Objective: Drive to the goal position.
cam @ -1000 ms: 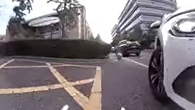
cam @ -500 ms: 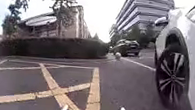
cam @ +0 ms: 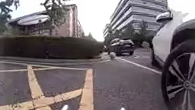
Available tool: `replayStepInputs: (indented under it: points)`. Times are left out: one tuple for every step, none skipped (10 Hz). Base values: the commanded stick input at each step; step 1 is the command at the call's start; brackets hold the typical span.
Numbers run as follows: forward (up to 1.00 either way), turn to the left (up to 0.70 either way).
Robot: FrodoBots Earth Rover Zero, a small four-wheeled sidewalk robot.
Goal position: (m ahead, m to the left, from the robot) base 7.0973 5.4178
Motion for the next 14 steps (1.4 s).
replayStepInputs:
  points:
    - [0.70,-0.12]
    - [0.70,-0.14]
    - [0.70,-0.14]
    - [0.70,-0.14]
    - [0.70,-0.14]
    - [0.70,-0.14]
    - [0.70,-0.14]
    - [0.70,-0.14]
    - [0.70,-0.14]
    - [0.70,-0.14]
    - [0.70,-0.14]
    - [0.70,-0.14]
    - [0.70,-0.14]
    - [0.70,-0.14]
